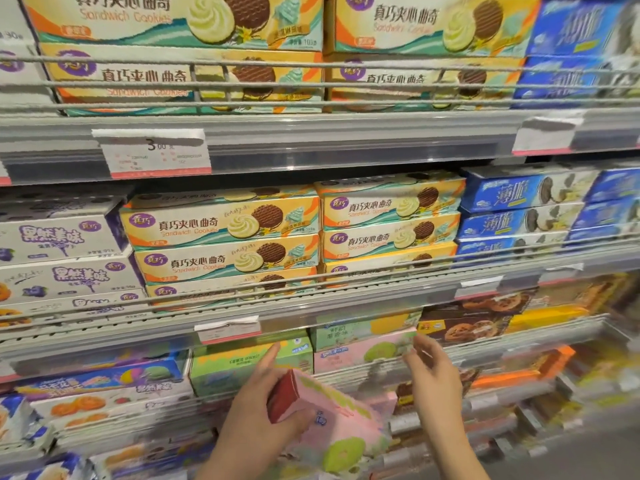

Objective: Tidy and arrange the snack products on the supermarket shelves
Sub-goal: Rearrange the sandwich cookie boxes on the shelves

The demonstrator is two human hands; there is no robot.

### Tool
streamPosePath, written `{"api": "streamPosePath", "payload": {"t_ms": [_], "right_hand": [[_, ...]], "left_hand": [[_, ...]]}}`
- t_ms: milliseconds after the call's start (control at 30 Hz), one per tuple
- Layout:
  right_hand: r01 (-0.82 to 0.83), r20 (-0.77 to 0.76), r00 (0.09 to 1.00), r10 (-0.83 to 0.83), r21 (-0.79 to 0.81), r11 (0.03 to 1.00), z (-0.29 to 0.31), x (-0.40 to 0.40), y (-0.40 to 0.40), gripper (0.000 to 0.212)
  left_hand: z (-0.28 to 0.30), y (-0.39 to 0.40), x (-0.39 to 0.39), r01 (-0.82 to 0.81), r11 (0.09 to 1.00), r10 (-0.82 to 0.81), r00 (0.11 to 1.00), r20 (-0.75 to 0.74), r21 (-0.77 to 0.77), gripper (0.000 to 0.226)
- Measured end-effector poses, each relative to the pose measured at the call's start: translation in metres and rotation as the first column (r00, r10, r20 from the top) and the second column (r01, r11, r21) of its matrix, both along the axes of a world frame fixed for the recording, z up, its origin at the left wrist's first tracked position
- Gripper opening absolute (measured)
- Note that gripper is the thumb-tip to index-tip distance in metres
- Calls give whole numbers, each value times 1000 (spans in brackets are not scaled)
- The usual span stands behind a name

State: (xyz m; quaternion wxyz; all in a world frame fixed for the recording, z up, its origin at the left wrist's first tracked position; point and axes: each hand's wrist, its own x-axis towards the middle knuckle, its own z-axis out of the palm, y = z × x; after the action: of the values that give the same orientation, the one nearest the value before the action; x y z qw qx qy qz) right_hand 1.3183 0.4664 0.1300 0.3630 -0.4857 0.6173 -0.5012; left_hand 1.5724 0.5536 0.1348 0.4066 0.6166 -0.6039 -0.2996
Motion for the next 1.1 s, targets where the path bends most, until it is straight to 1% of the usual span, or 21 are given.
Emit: {"api": "streamPosePath", "payload": {"t_ms": [167,400,533,600,700,800,867,967,1100], "right_hand": [[-36,-6,999,36,-26,999,7,-26,-19,52],[-152,-57,987,151,-26,988,9,-38,-41,59],[-204,-69,977,202,-19,979,4,-43,-50,59],[-222,-83,972,219,-20,975,0,-45,-54,59],[-234,-91,969,230,-33,972,-5,-44,-53,57],[-231,-48,972,229,-37,972,-6,-43,-51,55],[-248,-32,969,247,-35,968,-5,-38,-50,52],[-260,-22,965,260,-36,965,-8,-26,-47,48],[-286,-39,958,284,-44,957,-7,0,-36,39]], "left_hand": [[4,-22,-29,40,999,-41,998,39,26,55],[1,-38,-53,7,999,-9,999,40,46,57],[-1,-38,-62,-18,998,15,999,52,59,61],[-1,-37,-66,-28,998,26,999,39,57,60],[0,-34,-70,-38,998,39,999,-27,48,57],[3,-30,-68,-46,999,47,996,-81,18,54],[5,-28,-62,-56,998,56,994,-89,3,55],[5,-24,-45,-94,995,95,992,-87,22,55],[-1,-12,-14,-112,992,118,986,-116,54,47]]}}
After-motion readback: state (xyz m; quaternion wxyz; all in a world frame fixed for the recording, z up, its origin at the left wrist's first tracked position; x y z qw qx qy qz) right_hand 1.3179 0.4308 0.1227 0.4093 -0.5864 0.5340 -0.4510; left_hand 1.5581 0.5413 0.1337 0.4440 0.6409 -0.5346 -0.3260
